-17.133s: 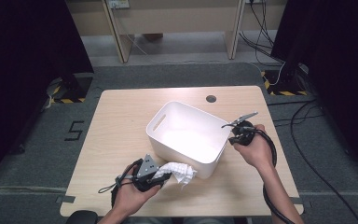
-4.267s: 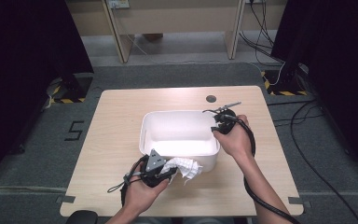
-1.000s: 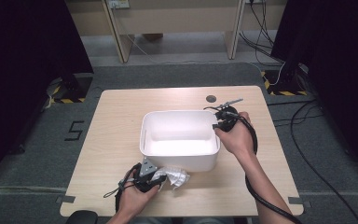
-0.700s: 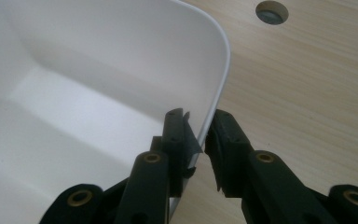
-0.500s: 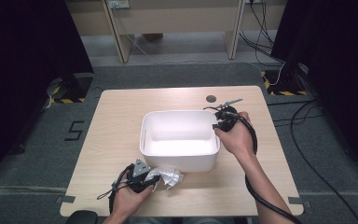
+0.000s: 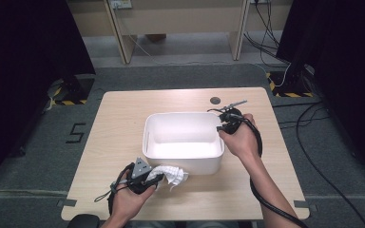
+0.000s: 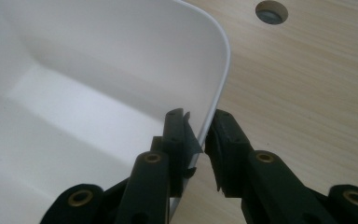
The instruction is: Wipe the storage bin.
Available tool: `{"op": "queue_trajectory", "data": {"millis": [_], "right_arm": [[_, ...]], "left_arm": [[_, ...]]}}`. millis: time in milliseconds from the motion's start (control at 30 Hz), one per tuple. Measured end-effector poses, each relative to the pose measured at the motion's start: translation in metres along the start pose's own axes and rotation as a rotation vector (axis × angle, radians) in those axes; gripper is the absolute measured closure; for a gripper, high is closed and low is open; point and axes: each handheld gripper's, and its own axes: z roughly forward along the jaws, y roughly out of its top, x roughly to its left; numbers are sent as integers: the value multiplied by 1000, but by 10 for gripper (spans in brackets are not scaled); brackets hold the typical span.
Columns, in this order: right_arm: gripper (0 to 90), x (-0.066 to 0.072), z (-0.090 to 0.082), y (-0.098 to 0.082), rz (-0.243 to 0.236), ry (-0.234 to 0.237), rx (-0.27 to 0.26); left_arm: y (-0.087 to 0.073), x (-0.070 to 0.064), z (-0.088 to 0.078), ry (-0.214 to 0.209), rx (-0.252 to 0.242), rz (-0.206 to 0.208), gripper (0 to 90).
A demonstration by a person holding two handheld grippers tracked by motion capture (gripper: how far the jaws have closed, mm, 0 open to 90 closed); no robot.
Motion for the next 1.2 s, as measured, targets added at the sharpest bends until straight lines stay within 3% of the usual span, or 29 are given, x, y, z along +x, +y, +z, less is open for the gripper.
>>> {"op": "queue_trajectory", "data": {"millis": [367,633,1200], "right_arm": [[772,0,0,0,-2,0,0],[772,0,0,0,-2,0,3],[771,0,0,0,-7,0,3]], "left_arm": [[20,-4,-19,0,-57,21,714],[18,-2,-19,-1,-63,11,714],[7,16,-34,49,-64,-15,714]]}}
